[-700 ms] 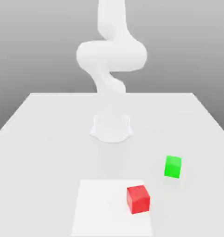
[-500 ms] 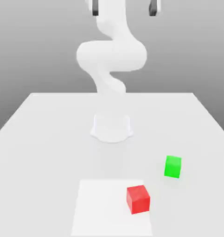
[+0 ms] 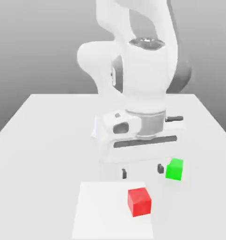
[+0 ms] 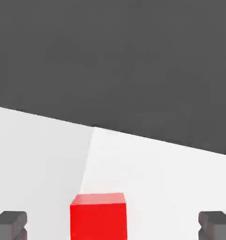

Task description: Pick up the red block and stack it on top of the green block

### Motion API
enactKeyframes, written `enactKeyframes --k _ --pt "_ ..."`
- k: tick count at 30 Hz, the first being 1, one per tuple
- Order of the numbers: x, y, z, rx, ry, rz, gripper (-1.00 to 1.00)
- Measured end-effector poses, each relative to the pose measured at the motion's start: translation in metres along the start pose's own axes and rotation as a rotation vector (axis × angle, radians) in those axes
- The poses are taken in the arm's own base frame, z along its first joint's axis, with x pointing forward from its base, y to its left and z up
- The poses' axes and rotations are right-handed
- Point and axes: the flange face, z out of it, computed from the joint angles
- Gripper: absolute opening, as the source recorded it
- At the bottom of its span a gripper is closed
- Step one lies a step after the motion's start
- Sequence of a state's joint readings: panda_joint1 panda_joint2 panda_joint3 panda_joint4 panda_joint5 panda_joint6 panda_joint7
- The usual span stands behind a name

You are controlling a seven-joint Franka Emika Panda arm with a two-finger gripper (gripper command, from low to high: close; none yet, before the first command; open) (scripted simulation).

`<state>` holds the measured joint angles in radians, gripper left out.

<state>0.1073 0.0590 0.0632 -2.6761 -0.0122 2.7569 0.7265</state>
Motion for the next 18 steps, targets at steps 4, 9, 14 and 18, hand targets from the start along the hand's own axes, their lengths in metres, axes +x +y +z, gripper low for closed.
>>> enactKeyframes --k 4,9,14,18 --pt "-0.004 0.003 0.048 -0.013 -0.016 -0.003 0.00" --pt "-0.006 0.004 0.068 -0.014 -0.017 -0.004 -1.00" --pt "-0.006 0.004 0.063 -0.014 -0.017 -0.004 -1.00" --pt "-0.005 0.003 0.024 -0.014 -0.017 -0.003 -1.00"
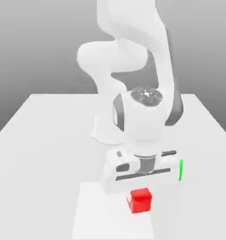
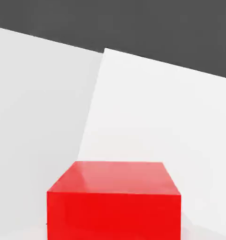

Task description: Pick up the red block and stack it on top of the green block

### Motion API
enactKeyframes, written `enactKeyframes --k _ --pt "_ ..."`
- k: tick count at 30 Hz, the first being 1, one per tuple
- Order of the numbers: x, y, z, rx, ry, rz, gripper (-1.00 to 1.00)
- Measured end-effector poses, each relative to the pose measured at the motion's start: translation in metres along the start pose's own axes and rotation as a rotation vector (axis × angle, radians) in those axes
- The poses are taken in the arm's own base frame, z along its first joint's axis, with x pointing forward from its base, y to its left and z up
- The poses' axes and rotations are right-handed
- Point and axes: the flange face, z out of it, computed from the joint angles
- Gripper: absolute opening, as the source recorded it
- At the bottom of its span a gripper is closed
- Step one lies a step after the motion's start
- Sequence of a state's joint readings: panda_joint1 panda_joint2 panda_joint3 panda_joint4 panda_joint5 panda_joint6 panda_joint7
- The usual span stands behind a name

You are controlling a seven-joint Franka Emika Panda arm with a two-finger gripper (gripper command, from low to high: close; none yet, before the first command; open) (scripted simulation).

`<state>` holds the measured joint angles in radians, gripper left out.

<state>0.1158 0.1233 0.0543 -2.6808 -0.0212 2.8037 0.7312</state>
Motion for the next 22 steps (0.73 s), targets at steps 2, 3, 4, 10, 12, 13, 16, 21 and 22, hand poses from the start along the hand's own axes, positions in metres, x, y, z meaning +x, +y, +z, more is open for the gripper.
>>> enactKeyframes --k 2,3,4,10,12,13,16,21,22 --pt "-0.025 -0.015 -0.017 0.006 -0.005 -0.090 -1.00" --pt "-0.040 -0.021 -0.023 0.011 -0.008 -0.146 -1.00" --pt "-0.059 -0.027 -0.029 0.015 -0.012 -0.216 -1.00" --pt "-0.169 -0.038 -0.050 0.014 -0.011 -0.649 -1.00" --pt "-0.195 -0.035 -0.049 0.003 -0.003 -0.767 -1.00" --pt "-0.200 -0.034 -0.044 0.000 0.000 -0.789 -1.00" --pt "-0.203 -0.034 -0.024 -0.005 0.004 -0.808 -1.00" --pt "-0.205 -0.033 0.013 -0.001 0.001 -0.813 1.00" --pt "-0.205 -0.032 0.013 -0.001 0.001 -0.812 1.00"
